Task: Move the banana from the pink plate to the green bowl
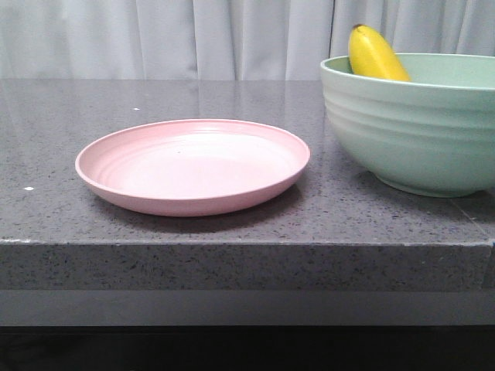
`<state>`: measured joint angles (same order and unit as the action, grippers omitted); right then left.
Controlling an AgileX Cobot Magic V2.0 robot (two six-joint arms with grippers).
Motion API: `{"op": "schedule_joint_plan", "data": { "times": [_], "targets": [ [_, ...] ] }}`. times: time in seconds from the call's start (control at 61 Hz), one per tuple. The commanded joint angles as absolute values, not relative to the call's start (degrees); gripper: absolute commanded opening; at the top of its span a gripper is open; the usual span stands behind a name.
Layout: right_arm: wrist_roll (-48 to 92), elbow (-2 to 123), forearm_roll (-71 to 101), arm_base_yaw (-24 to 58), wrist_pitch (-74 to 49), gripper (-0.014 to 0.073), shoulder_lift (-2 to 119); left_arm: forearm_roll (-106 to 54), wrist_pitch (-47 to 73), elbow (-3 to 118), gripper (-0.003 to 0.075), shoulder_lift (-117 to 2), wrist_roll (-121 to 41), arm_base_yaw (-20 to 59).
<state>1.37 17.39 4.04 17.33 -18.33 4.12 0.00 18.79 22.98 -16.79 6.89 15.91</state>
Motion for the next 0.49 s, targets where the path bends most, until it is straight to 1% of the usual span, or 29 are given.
{"op": "schedule_joint_plan", "data": {
  "times": [0.0, 0.082, 0.164, 0.328, 0.475],
  "targets": [
    [1.27, 18.70, 3.41, 17.39, -13.29, -0.0059, 4.84, 0.94, 14.31, 24.47, -0.0020, -17.29, 7.04, 15.68],
    [1.27, 18.70, 3.41, 17.39, -13.29, -0.0059, 4.84, 1.78, 14.62, 24.26, -0.0020, -16.47, 6.80, 15.38],
    [1.27, 18.70, 3.41, 17.39, -13.29, -0.0059, 4.84, 1.21, 14.89, 22.47, -0.0020, -13.66, 6.70, 13.25],
    [1.27, 18.70, 3.41, 17.39, -13.29, -0.0059, 4.84, -3.54, 14.48, 14.83, -0.0020, -5.38, 5.47, 6.55],
    [1.27, 18.70, 3.41, 17.39, -13.29, -0.0059, 4.84, -4.82, 13.13, 7.04, -0.0020, 0.37, 5.47, 3.02]
  ]
}}
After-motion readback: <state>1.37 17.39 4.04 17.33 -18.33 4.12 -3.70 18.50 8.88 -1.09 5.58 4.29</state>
